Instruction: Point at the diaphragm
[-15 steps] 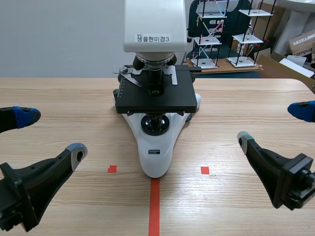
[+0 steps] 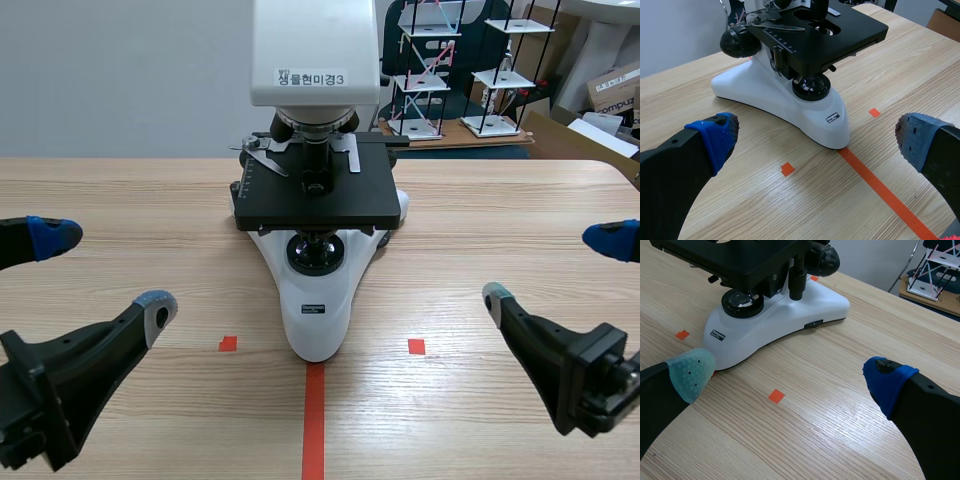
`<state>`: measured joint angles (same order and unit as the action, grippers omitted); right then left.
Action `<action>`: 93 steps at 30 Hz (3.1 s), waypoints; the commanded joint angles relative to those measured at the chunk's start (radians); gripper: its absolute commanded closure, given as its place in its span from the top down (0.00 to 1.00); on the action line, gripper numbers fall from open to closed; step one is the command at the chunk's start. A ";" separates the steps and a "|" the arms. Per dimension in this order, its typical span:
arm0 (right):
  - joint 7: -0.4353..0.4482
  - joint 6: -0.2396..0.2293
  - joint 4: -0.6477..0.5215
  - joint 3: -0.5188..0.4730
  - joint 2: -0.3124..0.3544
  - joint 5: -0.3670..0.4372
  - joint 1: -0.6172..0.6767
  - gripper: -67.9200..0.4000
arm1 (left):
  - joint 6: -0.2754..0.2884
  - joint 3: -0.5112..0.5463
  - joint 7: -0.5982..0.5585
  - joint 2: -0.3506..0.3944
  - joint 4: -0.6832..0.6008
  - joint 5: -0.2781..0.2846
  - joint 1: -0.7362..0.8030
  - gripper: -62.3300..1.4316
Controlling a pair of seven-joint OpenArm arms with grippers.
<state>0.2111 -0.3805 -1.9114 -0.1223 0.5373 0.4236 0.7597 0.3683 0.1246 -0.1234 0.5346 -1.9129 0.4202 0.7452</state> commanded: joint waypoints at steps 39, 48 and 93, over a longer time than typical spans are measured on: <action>-0.008 0.003 -0.010 -0.001 -0.003 -0.005 -0.009 1.00 | 0.015 -0.623 -0.761 -0.177 0.958 -0.047 -0.678 0.09; -0.008 0.003 -0.010 -0.001 -0.003 -0.005 -0.009 1.00 | 0.016 -0.677 -0.883 -0.285 1.160 -0.145 -0.800 0.09; -0.015 0.002 -0.010 -0.001 -0.017 -0.005 -0.009 1.00 | -0.019 -0.710 -0.980 -0.357 1.300 -0.224 -0.881 0.09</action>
<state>0.1883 -0.3809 -1.9114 -0.1223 0.5209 0.4091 0.7597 0.3481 -0.5842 -1.0893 0.1829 -0.5991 0.1978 -0.1303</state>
